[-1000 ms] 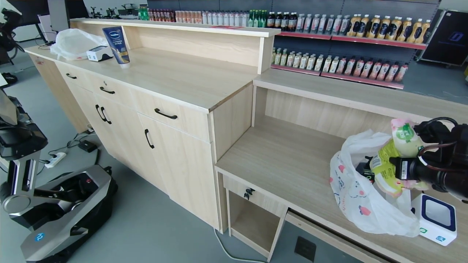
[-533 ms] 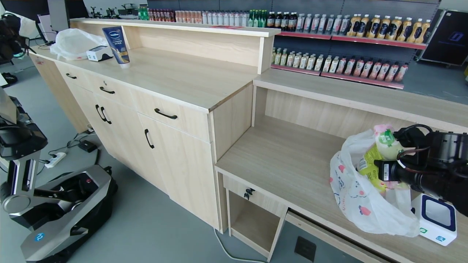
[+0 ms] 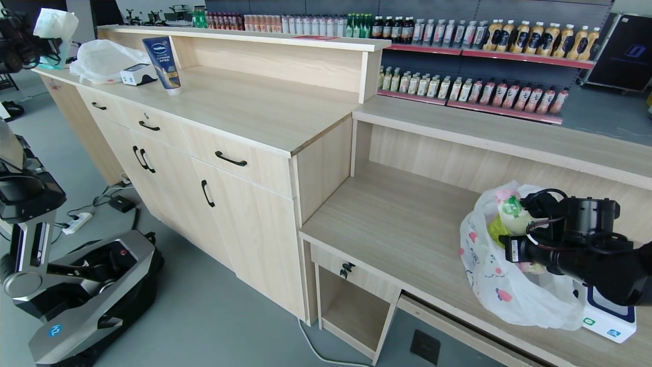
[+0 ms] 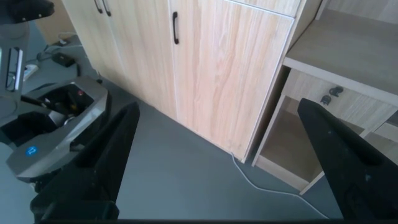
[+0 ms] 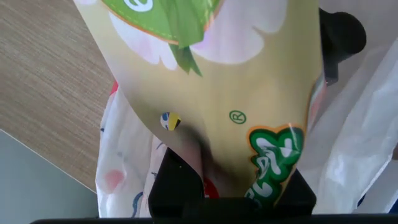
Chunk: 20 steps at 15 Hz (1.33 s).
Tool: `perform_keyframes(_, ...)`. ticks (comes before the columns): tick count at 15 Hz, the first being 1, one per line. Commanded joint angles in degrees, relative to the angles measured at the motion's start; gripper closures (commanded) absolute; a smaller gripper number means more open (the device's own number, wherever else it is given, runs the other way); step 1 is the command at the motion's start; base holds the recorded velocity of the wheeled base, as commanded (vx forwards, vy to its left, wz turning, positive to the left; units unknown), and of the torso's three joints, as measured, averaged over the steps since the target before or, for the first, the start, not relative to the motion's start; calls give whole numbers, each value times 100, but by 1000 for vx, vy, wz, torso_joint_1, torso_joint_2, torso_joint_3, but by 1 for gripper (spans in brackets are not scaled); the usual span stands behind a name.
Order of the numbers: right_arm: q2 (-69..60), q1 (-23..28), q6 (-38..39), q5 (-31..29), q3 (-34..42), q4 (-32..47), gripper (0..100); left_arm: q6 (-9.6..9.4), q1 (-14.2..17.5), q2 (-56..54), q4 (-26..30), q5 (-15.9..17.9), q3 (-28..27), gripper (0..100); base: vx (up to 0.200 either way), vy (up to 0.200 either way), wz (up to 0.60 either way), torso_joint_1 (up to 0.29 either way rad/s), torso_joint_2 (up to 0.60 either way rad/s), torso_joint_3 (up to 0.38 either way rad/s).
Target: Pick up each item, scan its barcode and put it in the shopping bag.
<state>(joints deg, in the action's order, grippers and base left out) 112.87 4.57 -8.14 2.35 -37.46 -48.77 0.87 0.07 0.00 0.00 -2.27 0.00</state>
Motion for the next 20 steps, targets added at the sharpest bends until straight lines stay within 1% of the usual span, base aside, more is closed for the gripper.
perform_keyframes(1, 226, -35, -3, 11, -86, -62, 100, 1, 1, 0, 0, -2, 0, 0, 0, 0, 0, 0, 0, 0)
perform_keyframes(16, 429, 17, -29, 11, -112, -150, 100, 1, 1, 0, 0, -2, 0, 0, 0, 0, 0, 0, 0, 0)
perform_keyframes(17, 437, 26, -29, 11, -112, -150, 0, 1, 1, 0, 0, -2, 0, 0, 0, 0, 0, 0, 0, 0)
perform_keyframes(20, 437, 70, -29, 11, -130, -150, 0, 1, 1, 0, 0, -2, 0, 0, 0, 0, 0, 0, 0, 0)
